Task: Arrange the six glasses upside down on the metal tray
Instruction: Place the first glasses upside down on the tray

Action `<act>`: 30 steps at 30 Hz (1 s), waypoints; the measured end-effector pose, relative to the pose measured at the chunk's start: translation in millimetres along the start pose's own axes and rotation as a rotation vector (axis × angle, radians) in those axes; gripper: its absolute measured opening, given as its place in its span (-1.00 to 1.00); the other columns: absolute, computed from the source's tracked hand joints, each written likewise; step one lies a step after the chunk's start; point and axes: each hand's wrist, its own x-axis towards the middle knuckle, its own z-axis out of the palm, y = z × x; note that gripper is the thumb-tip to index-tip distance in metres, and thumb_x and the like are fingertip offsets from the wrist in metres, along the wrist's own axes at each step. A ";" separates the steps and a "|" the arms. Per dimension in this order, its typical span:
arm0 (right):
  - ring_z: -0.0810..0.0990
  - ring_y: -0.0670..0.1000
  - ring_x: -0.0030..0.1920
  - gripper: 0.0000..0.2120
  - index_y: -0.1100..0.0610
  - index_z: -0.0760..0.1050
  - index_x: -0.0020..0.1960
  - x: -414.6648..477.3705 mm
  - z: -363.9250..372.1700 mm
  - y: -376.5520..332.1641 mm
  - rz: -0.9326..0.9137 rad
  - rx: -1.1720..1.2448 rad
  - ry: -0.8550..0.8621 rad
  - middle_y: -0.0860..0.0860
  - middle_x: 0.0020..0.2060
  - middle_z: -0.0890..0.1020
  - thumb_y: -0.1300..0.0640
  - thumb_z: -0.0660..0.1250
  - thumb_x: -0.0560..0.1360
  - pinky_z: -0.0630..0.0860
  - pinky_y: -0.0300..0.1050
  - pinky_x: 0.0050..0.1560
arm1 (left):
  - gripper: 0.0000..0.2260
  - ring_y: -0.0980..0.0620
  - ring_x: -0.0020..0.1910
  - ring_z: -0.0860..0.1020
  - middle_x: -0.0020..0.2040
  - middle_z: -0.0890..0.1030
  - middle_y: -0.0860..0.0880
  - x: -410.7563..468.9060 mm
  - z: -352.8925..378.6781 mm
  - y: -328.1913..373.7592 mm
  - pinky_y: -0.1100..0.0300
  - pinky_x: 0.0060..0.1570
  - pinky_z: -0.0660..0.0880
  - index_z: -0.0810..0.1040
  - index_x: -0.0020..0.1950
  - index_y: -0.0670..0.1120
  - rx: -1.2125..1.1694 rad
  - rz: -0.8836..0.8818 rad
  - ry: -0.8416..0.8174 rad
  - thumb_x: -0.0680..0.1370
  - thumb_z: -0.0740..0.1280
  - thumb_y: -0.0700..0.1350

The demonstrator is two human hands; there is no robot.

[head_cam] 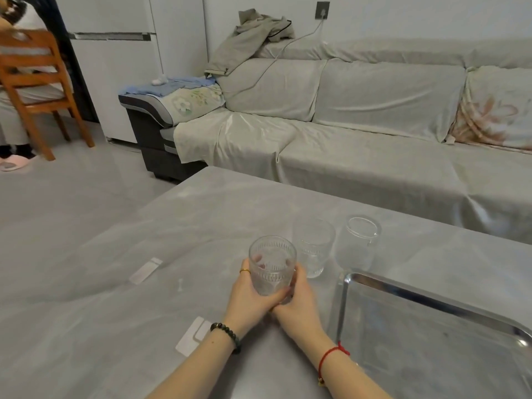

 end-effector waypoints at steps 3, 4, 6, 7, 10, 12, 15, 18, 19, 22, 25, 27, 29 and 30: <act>0.55 -0.37 -0.12 -0.44 -0.22 0.33 0.01 -4.4 -4.3 -5.1 -0.015 0.038 -0.024 -0.23 -0.12 0.59 0.22 0.46 0.18 0.45 -0.50 -0.20 | -0.43 0.41 -0.12 0.52 -0.04 0.54 0.21 -6.0 -1.5 7.1 0.52 -0.22 0.48 0.34 -0.02 0.19 0.007 0.000 0.028 0.10 0.56 0.03; 0.54 -0.37 -0.08 -0.41 -0.22 0.32 0.04 -8.0 -7.8 -8.5 -0.023 0.053 -0.036 -0.23 -0.08 0.58 0.20 0.48 0.16 0.45 -0.49 -0.17 | -0.44 0.40 -0.15 0.54 -0.04 0.55 0.20 -9.9 -2.2 11.0 0.50 -0.25 0.49 0.35 -0.03 0.19 -0.003 0.008 0.034 0.10 0.56 0.03; 0.53 -0.36 -0.05 -0.37 -0.20 0.32 0.09 -16.5 -17.5 -16.3 -0.038 0.089 -0.056 -0.23 -0.03 0.56 0.16 0.51 0.15 0.46 -0.48 -0.15 | -0.47 0.42 -0.16 0.55 -0.05 0.58 0.17 -18.1 -2.1 19.9 0.50 -0.29 0.48 0.38 -0.02 0.17 -0.054 0.026 0.037 0.14 0.57 -0.01; 0.54 -0.36 -0.05 -0.36 -0.18 0.33 0.11 -21.5 -23.7 -20.6 -0.042 0.115 -0.064 -0.22 -0.04 0.57 0.15 0.52 0.15 0.47 -0.47 -0.17 | -0.49 0.39 -0.15 0.57 -0.05 0.60 0.14 -23.1 -1.0 25.6 0.49 -0.28 0.49 0.41 0.00 0.14 -0.082 0.029 0.033 0.17 0.57 -0.03; 0.59 -0.30 -0.03 -0.34 -0.14 0.34 0.16 -40.5 -45.5 -35.4 -0.054 0.203 -0.086 -0.22 -0.04 0.60 0.18 0.55 0.18 0.52 -0.40 -0.15 | -0.58 0.27 -0.17 0.62 -0.05 0.65 0.04 -44.4 8.1 51.5 0.45 -0.32 0.51 0.49 0.02 0.01 -0.184 0.010 0.010 0.24 0.52 0.04; 0.60 -0.28 -0.04 -0.37 -0.13 0.35 0.16 -53.7 -62.9 -44.4 -0.061 0.252 -0.063 -0.19 0.00 0.59 0.26 0.52 0.23 0.53 -0.39 -0.16 | -0.64 0.21 -0.19 0.64 -0.12 0.69 0.01 -59.2 20.2 69.6 0.39 -0.30 0.55 0.56 -0.07 0.00 -0.269 -0.023 -0.050 0.25 0.45 0.17; 0.55 -0.40 -0.08 -0.47 -0.14 0.39 0.07 -69.8 -96.0 -55.8 -0.102 0.246 0.007 -0.22 -0.01 0.52 0.28 0.50 0.27 0.46 -0.51 -0.22 | -0.44 0.01 -0.09 0.67 -0.11 0.72 -0.05 -77.2 43.5 95.0 0.09 -0.06 0.60 0.63 -0.06 -0.01 -0.338 -0.151 -0.219 0.20 0.27 0.37; 0.47 -0.39 0.04 -0.47 -0.24 0.36 0.06 -81.2 -132.3 -60.0 -0.081 0.132 0.057 -0.29 0.02 0.45 0.09 0.54 0.24 0.45 -0.51 -0.14 | -0.39 0.02 -0.05 0.63 -0.08 0.69 0.00 -83.5 62.5 111.0 0.10 0.00 0.55 0.59 -0.03 0.01 -0.187 -0.238 -0.352 0.24 0.15 0.44; 0.47 -0.26 0.11 -0.44 -0.24 0.36 0.08 -82.7 -144.2 -59.4 -0.058 0.088 0.080 -0.24 0.06 0.46 0.05 0.55 0.21 0.46 -0.40 -0.02 | -0.43 0.02 -0.07 0.61 -0.10 0.67 0.02 -83.9 66.6 114.5 0.13 -0.02 0.52 0.58 -0.07 0.01 -0.128 -0.259 -0.390 0.29 0.12 0.44; 0.40 -0.08 0.14 -0.40 -0.16 0.36 0.13 -80.2 -176.9 -55.8 -0.026 -0.059 0.176 -0.18 0.09 0.44 0.02 0.56 0.18 0.35 -0.20 0.08 | -0.50 0.04 -0.12 0.53 -0.09 0.57 0.00 -81.4 74.5 121.4 0.17 -0.10 0.45 0.49 -0.13 -0.01 0.006 -0.278 -0.456 0.35 0.11 0.39; 0.37 -0.11 0.08 -0.39 -0.14 0.33 0.12 -72.2 -196.4 -52.3 -0.022 -0.160 0.234 -0.10 0.09 0.39 0.03 0.55 0.18 0.29 -0.35 -0.08 | -0.41 -0.03 0.27 0.43 0.32 0.42 -0.10 -73.5 81.1 119.1 0.18 0.17 0.34 0.21 0.39 -0.11 0.174 -0.158 -0.415 0.46 0.27 0.14; 0.37 -0.10 0.08 -0.35 -0.09 0.33 0.18 -65.1 -200.1 -47.9 -0.029 -0.207 0.240 -0.08 0.10 0.37 0.07 0.55 0.17 0.32 -0.31 -0.02 | -0.37 -0.02 0.38 0.32 0.44 0.29 -0.08 -70.3 86.7 117.9 0.24 0.19 0.27 0.05 0.46 -0.10 0.207 -0.073 -0.454 0.49 0.30 -0.04; 0.37 -0.09 0.11 -0.29 -0.03 0.31 0.24 -57.1 -197.8 -43.9 -0.039 -0.255 0.225 -0.06 0.14 0.39 0.08 0.54 0.17 0.33 -0.21 0.09 | -0.37 0.01 0.42 0.25 0.47 0.23 -0.06 -66.5 94.1 113.6 0.28 0.21 0.24 0.04 0.46 -0.08 0.242 -0.003 -0.515 0.49 0.30 -0.13; 0.38 -0.07 0.14 -0.27 -0.01 0.29 0.26 -52.7 -195.5 -42.1 -0.047 -0.276 0.218 -0.04 0.17 0.41 0.09 0.54 0.17 0.35 -0.17 0.13 | -0.36 0.03 0.43 0.21 0.48 0.20 -0.04 -64.4 97.9 110.9 0.29 0.23 0.21 0.04 0.46 -0.07 0.266 0.025 -0.537 0.48 0.30 -0.16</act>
